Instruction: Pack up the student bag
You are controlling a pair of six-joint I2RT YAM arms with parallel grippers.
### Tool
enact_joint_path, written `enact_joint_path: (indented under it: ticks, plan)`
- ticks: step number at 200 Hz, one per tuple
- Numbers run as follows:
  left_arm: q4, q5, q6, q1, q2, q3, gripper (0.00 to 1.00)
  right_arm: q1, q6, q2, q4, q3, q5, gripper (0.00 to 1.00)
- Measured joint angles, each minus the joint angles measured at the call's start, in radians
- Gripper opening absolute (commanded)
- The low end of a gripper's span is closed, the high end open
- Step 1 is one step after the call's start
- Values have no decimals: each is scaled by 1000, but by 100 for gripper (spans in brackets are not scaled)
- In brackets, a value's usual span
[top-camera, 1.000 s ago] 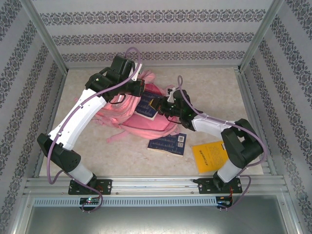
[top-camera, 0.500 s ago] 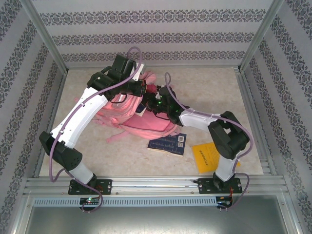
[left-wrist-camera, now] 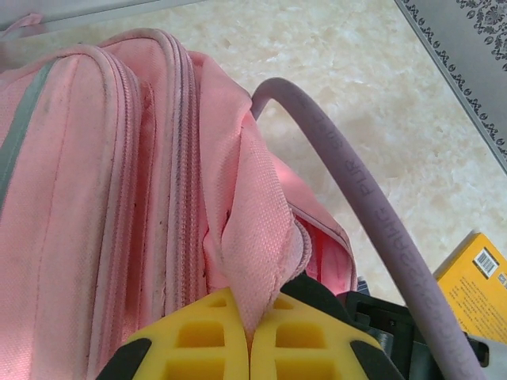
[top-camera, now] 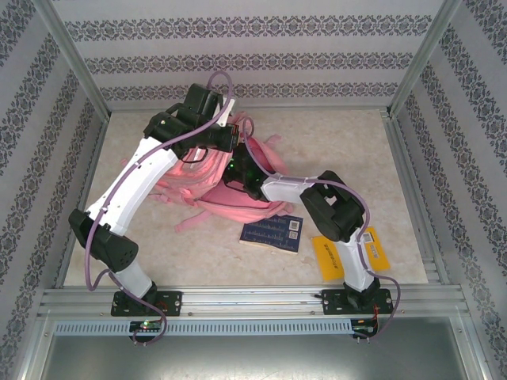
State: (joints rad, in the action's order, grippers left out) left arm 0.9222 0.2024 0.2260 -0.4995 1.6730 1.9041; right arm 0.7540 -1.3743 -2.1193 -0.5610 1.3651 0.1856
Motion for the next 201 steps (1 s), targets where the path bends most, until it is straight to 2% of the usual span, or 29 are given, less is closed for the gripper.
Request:
enact_joint_path:
  ticks: [35,68,146,201]
  plan:
    - [-25,19,7,71,-32,-34,0,-34,-19,135,-36,-160,-9,0]
    - [-42,38,21,135,-88,-63,0,-87,-52,223,-93,-241,3,0]
    - [-41,57,25,142,-96,-72,0,-105,-121,237,-111,-246,60,0]
    - [-41,84,41,143,-95,-72,0,-80,-58,231,30,-233,70,0]
